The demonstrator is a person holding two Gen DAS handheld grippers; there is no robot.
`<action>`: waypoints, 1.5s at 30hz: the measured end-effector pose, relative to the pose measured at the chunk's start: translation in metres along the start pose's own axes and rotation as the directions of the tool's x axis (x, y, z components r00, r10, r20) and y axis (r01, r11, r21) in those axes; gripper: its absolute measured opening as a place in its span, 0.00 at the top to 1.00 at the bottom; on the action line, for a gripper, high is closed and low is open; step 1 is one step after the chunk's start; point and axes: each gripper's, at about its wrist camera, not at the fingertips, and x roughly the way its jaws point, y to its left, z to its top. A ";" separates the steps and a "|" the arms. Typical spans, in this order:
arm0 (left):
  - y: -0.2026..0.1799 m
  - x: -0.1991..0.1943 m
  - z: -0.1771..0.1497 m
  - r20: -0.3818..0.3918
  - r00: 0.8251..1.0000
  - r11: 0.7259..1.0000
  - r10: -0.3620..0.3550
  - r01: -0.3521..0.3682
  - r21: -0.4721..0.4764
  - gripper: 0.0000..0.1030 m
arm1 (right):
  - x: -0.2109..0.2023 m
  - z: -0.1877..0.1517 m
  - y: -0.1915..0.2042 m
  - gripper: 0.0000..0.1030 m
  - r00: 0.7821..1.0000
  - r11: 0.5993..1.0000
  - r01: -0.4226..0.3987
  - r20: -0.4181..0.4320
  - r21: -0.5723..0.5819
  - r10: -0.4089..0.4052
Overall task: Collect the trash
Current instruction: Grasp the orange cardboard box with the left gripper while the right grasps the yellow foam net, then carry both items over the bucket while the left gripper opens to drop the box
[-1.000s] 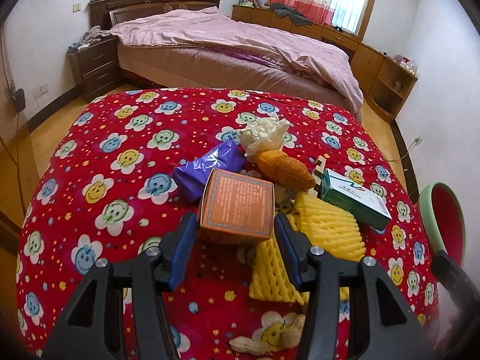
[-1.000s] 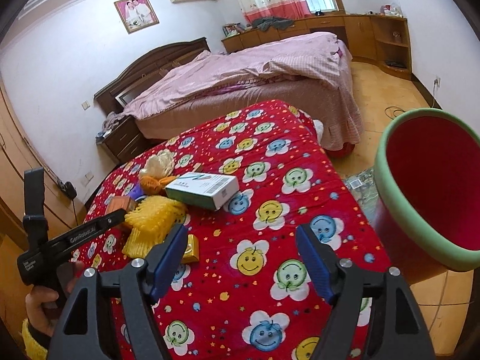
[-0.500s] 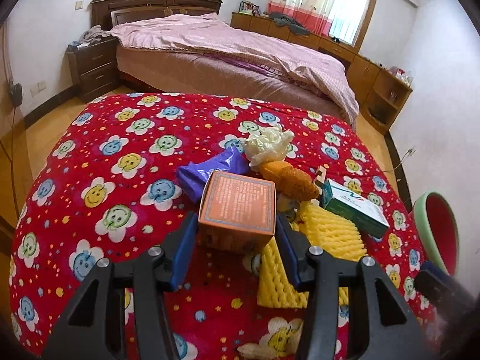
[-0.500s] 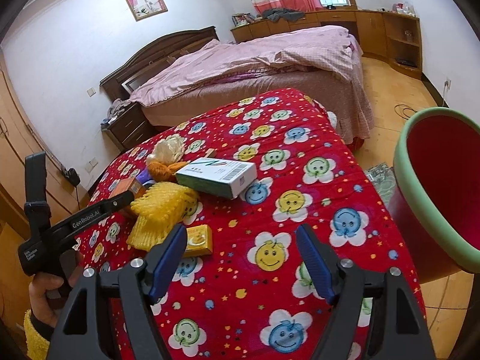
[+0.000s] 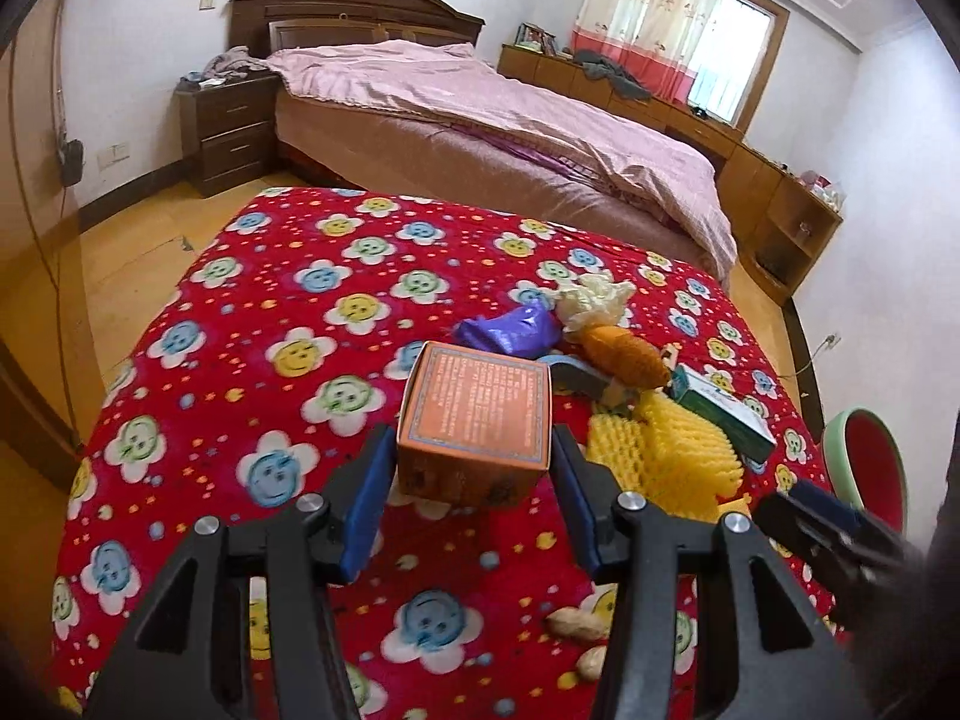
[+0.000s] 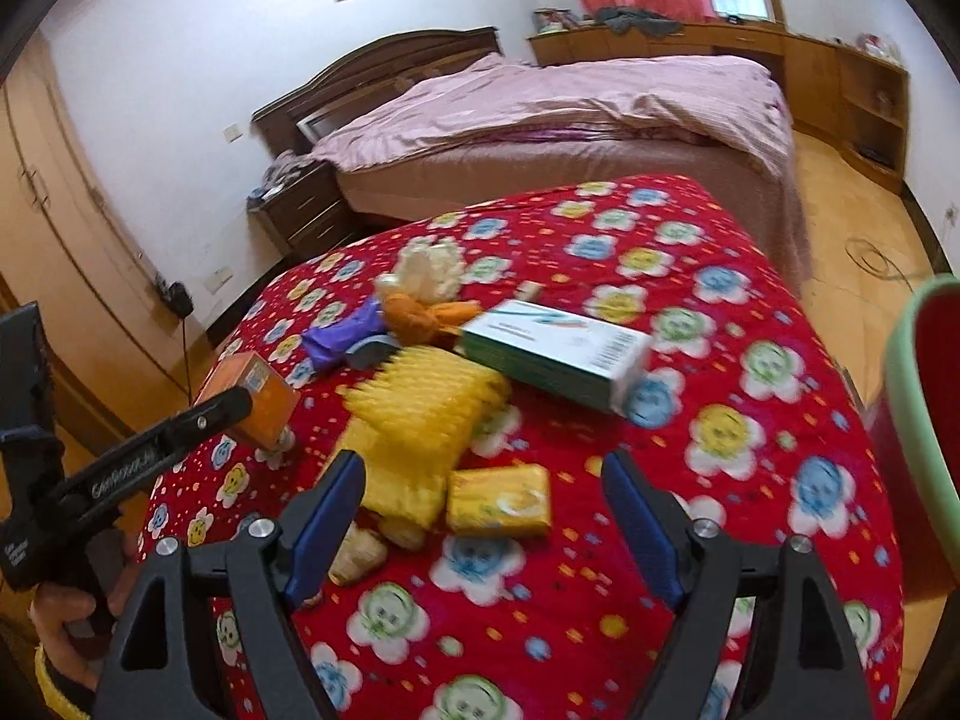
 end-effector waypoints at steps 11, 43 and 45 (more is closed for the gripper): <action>0.012 -0.002 -0.005 -0.002 1.000 1.000 -0.004 0.004 -0.022 0.49 | 0.046 0.029 0.027 0.26 0.999 0.997 0.008 -0.033 -0.071 -0.011; -0.015 -0.029 -0.012 0.016 0.997 0.997 -0.080 0.080 0.004 0.49 | -0.031 0.017 -0.004 0.72 0.992 0.998 -0.061 0.112 0.034 0.057; -0.017 -0.031 -0.012 0.018 0.996 0.996 -0.089 0.089 0.006 0.49 | -0.037 0.015 -0.009 0.72 0.992 0.998 -0.051 0.120 0.041 0.046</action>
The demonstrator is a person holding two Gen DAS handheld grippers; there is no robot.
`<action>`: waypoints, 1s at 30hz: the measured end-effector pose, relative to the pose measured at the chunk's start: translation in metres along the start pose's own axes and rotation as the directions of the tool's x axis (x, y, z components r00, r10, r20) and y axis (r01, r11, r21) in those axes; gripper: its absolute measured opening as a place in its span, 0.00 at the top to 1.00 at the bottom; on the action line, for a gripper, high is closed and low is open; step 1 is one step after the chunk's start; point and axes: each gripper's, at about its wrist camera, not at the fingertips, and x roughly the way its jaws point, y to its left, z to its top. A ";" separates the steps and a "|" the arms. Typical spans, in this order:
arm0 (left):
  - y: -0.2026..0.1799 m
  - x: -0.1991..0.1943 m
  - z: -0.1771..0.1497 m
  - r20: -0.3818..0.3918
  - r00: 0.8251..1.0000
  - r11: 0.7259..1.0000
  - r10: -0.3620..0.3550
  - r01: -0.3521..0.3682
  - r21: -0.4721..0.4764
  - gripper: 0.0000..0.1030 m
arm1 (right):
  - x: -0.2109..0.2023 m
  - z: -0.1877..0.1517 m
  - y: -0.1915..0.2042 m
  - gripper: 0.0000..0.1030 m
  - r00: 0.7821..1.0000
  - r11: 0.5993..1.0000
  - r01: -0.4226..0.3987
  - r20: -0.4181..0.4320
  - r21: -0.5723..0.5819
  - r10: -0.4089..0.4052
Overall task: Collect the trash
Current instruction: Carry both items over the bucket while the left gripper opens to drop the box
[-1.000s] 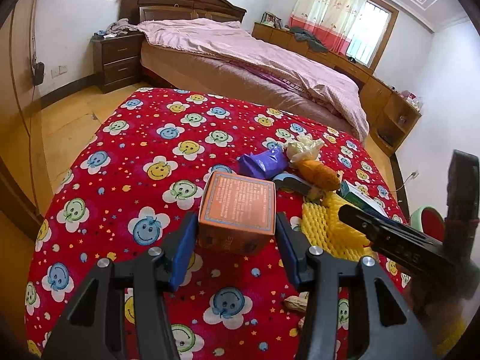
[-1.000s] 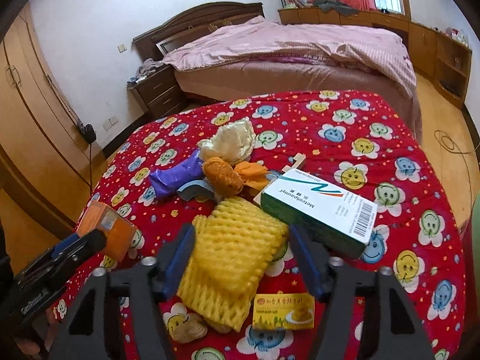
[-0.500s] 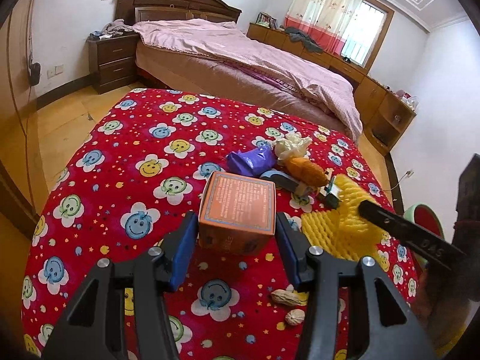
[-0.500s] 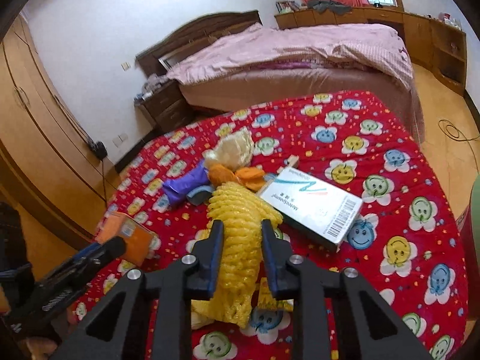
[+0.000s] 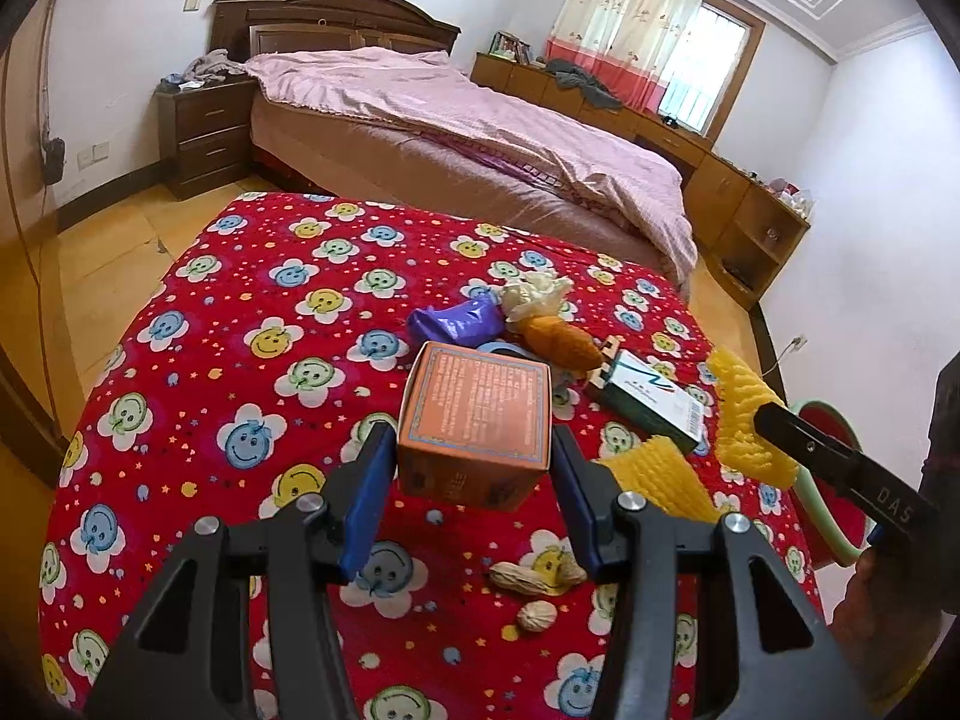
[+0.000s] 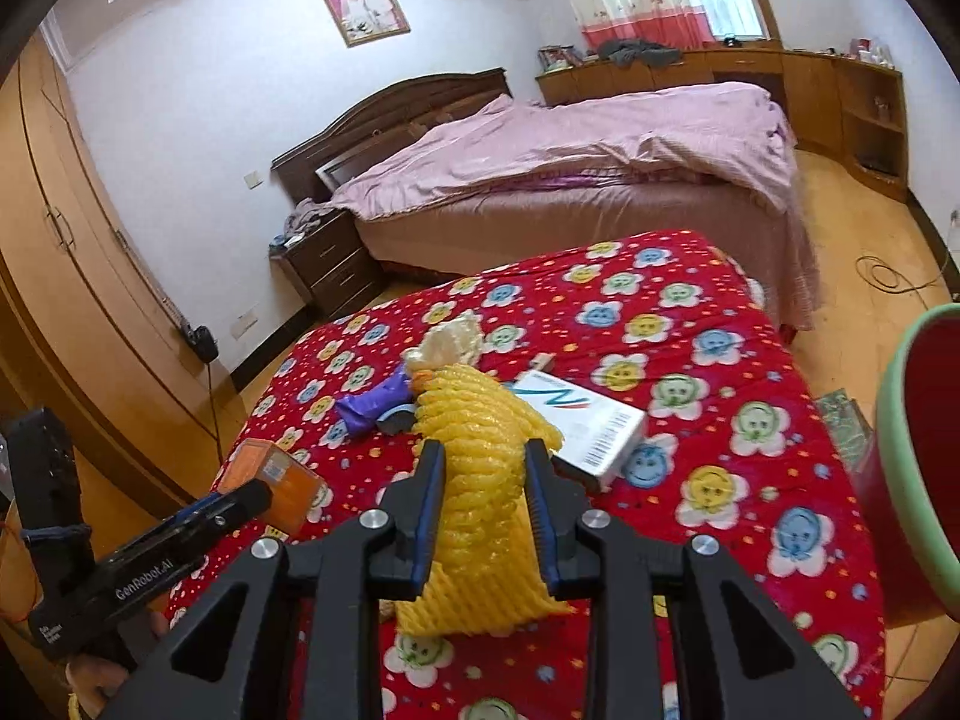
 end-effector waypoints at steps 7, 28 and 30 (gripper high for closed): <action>-0.017 -0.010 0.001 0.010 0.999 0.999 -0.034 0.034 0.017 0.49 | -0.032 -0.004 -0.020 0.72 0.997 0.998 0.050 0.050 0.026 -0.051; -0.150 0.006 -0.008 -0.087 0.970 0.938 -0.229 0.244 0.247 0.49 | -0.125 -0.026 -0.113 0.72 0.952 0.952 0.230 0.158 0.203 -0.264; -0.165 0.009 -0.011 -0.100 0.965 0.926 -0.243 0.262 0.271 0.49 | -0.131 -0.030 -0.123 0.72 0.946 0.943 0.243 0.160 0.228 -0.282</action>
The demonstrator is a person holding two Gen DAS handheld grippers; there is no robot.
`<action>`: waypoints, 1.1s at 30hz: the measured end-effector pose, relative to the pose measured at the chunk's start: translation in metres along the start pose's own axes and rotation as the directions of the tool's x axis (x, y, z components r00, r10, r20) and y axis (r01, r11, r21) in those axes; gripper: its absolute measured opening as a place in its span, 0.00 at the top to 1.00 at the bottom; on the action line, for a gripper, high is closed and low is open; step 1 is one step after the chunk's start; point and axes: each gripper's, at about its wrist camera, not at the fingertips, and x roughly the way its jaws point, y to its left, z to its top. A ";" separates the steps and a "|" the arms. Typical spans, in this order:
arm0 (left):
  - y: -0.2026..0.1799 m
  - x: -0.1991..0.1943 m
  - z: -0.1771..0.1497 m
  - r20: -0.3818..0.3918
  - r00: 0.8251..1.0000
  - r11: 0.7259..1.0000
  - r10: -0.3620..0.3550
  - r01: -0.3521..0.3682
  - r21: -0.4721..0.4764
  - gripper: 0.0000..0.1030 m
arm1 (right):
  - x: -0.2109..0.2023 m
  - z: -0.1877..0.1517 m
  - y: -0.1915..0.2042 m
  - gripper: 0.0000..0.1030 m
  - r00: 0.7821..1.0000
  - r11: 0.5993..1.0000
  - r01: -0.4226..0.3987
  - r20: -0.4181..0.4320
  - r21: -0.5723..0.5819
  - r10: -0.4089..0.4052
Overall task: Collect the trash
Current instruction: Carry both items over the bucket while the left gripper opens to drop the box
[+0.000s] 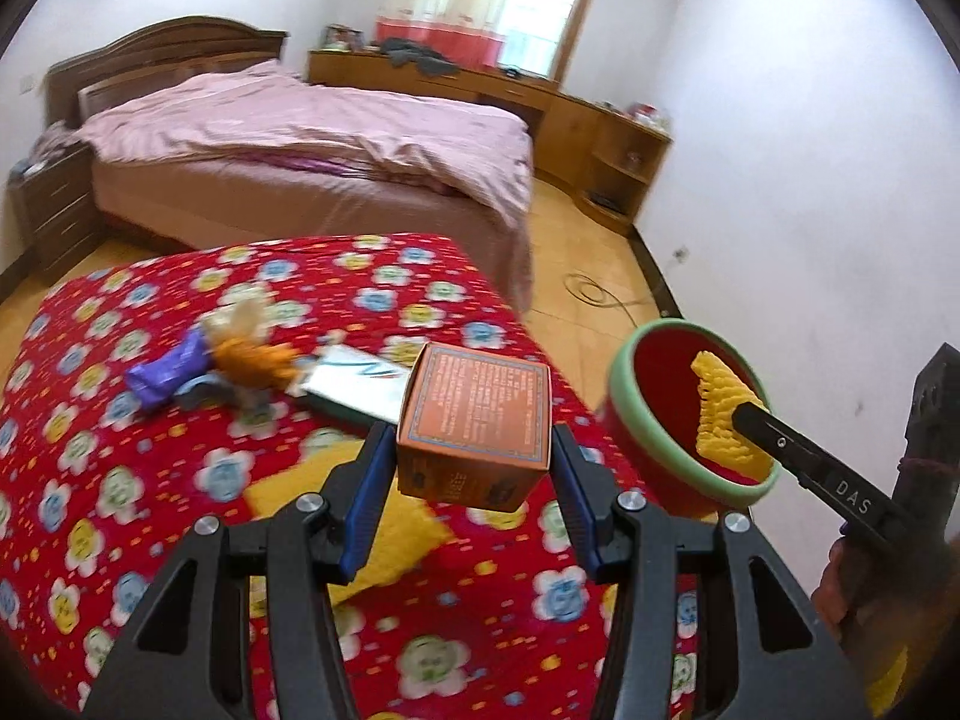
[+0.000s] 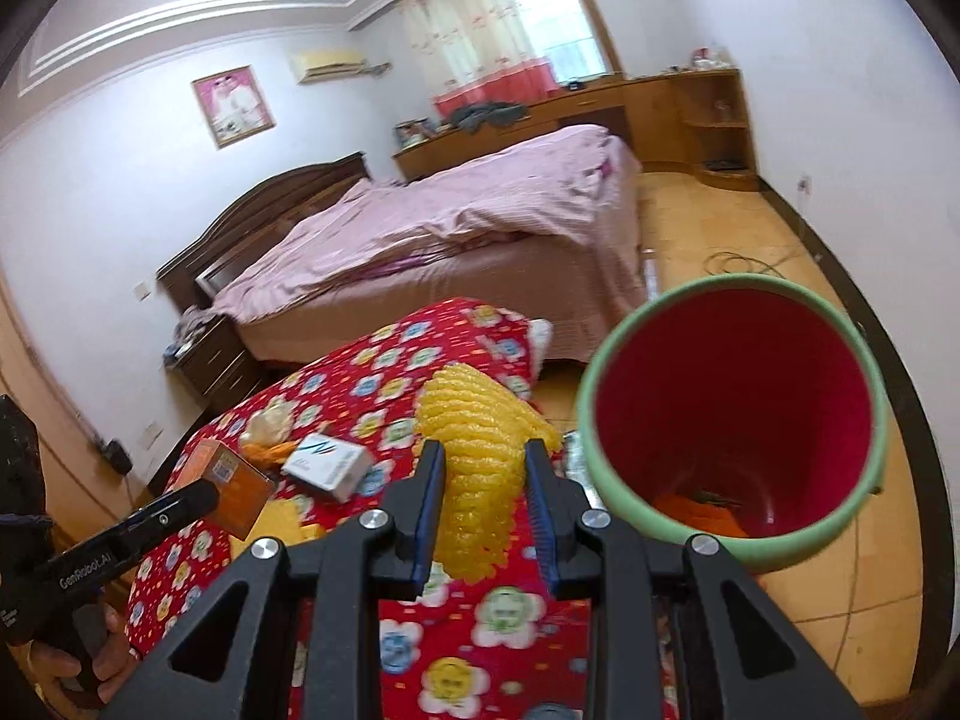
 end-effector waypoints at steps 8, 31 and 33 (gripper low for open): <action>-0.055 0.033 0.009 -0.037 0.997 0.992 -0.072 0.075 0.101 0.49 | -0.011 0.000 -0.049 0.72 0.996 0.993 0.081 0.020 0.088 -0.083; -0.167 0.142 0.006 -0.202 0.968 0.947 -0.152 0.201 0.250 0.49 | -0.011 -0.001 -0.150 0.69 0.978 0.951 0.201 0.006 0.237 -0.208; -0.170 0.147 0.004 -0.210 0.969 0.948 -0.133 0.186 0.258 0.49 | -0.009 -0.001 -0.153 0.69 0.978 0.948 0.203 0.000 0.246 -0.210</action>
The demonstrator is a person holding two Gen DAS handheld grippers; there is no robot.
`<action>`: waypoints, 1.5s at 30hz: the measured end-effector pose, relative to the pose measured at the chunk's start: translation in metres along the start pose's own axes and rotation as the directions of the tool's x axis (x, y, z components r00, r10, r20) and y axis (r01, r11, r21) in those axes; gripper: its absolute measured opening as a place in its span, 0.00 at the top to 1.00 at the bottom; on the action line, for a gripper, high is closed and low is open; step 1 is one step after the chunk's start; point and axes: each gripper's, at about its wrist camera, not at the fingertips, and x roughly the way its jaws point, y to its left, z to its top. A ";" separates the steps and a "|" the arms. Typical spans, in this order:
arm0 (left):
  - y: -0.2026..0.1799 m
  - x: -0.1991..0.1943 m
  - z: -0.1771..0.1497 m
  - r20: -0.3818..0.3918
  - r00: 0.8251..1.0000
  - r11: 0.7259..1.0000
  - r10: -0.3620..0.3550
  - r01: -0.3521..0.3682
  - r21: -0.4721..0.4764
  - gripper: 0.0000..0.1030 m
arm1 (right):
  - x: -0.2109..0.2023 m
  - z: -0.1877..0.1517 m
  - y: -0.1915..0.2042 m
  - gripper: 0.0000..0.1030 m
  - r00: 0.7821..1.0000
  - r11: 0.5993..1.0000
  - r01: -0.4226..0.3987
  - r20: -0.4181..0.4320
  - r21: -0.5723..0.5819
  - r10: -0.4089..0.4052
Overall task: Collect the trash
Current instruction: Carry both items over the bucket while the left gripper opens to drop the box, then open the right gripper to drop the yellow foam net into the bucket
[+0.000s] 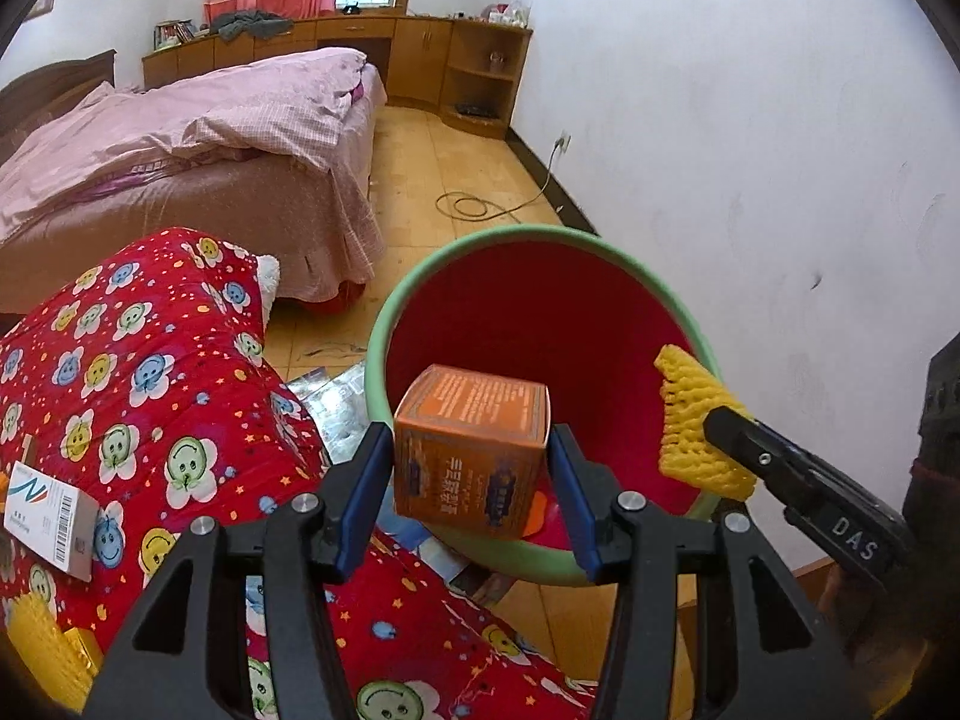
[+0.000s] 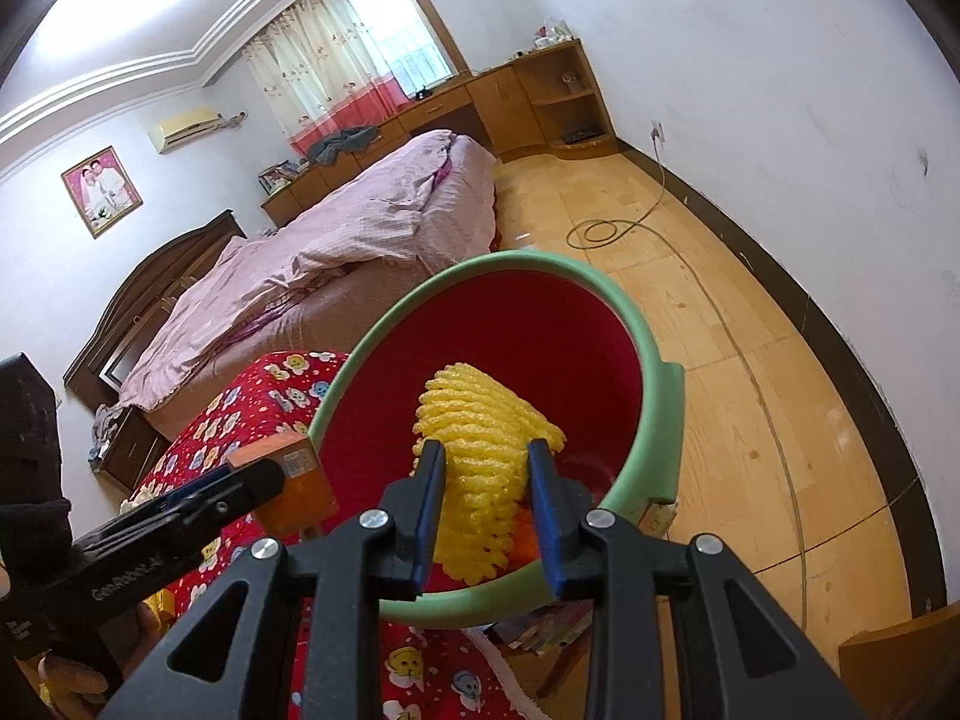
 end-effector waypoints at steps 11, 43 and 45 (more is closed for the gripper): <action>-0.002 0.000 0.006 0.039 0.999 1.000 -0.006 0.006 0.000 0.46 | 0.006 0.001 -0.003 0.69 1.000 1.000 -0.001 -0.003 0.013 0.001; 0.088 -0.086 -0.048 0.042 0.986 0.962 0.160 -0.146 -0.230 0.46 | -0.013 -0.019 0.049 0.34 0.995 0.994 -0.099 -0.016 -0.037 0.099; 0.096 -0.093 -0.054 0.042 0.984 0.955 0.171 -0.155 -0.253 0.46 | -0.014 -0.022 0.057 0.33 0.994 0.993 -0.108 -0.023 -0.052 0.107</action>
